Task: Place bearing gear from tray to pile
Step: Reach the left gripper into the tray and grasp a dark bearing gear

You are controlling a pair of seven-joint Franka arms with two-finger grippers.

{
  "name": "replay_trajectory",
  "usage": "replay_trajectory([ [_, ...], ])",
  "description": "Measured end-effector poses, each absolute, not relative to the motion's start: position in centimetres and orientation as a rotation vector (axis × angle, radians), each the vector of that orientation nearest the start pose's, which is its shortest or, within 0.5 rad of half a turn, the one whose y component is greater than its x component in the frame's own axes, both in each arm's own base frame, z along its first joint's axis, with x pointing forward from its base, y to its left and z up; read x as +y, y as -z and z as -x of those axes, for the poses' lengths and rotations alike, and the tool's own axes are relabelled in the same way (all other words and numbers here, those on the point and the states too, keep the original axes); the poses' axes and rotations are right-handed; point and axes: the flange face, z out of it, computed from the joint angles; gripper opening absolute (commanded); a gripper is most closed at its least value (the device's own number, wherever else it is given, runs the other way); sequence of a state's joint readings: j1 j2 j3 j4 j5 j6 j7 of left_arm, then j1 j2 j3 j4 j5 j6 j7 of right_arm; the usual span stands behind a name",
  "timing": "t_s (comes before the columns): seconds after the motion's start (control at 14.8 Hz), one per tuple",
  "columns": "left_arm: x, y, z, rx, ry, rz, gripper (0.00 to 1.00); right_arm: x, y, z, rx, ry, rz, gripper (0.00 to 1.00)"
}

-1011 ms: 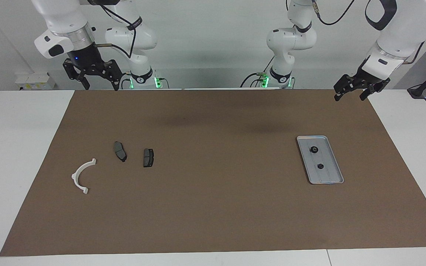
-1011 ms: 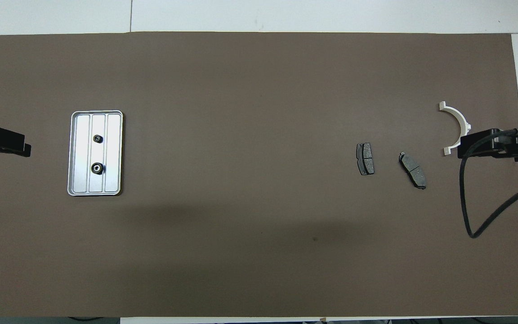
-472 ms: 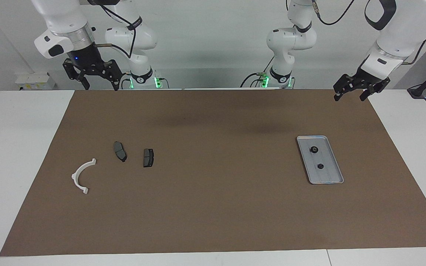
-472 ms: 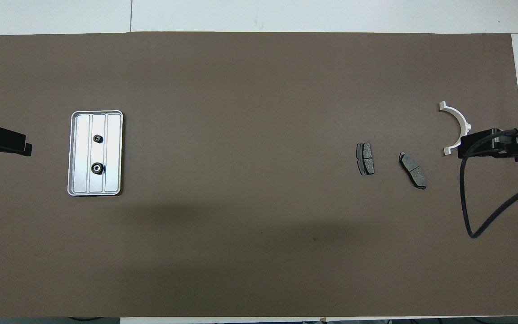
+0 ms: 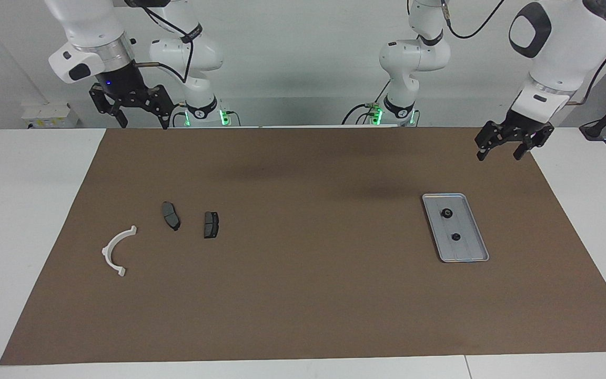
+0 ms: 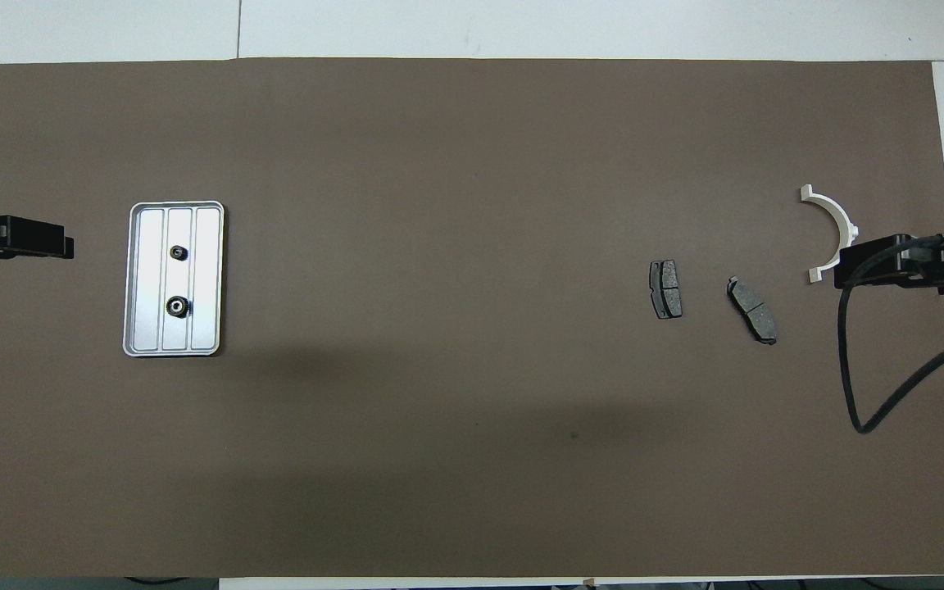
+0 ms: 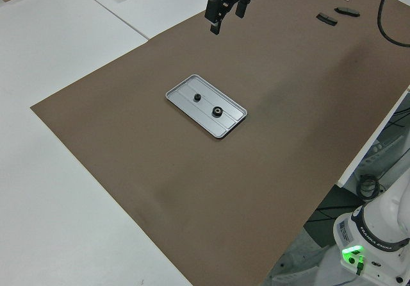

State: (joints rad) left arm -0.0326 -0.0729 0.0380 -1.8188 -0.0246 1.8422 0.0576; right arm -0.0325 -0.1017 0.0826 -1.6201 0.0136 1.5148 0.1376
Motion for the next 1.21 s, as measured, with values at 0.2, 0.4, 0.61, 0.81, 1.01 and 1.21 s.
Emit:
replay_trajectory([
  [0.2, 0.5, -53.4, -54.6, 0.06, 0.127, 3.162, 1.0, 3.0, -65.1, -51.6, 0.137, -0.007, 3.134, 1.0],
  [0.4, 0.7, -50.1, -55.7, 0.055, 0.116, 3.161, 0.99, 3.0, -65.1, -51.6, 0.137, -0.007, 3.134, 1.0],
  [0.61, 0.7, -47.1, -56.9, 0.05, 0.105, 3.158, 0.98, 3.0, -65.1, -51.6, 0.137, -0.007, 3.134, 1.0],
  [0.81, 0.9, -43.7, -57.3, 0.043, 0.127, 3.155, 0.98, 3.0, -65.1, -51.6, 0.137, -0.007, 3.134, 1.0],
  [1.01, 1.1, -40.9, -56.2, 0.036, 0.083, 3.156, 0.98, 3.0, -65.1, -51.6, 0.137, -0.007, 3.134, 1.0],
  [1.21, 1.0, -38.5, -55.1, 0.038, 0.05, 3.157, 0.97, 3.0, -65.1, -51.6, 0.136, -0.007, 3.134, 1.0],
])
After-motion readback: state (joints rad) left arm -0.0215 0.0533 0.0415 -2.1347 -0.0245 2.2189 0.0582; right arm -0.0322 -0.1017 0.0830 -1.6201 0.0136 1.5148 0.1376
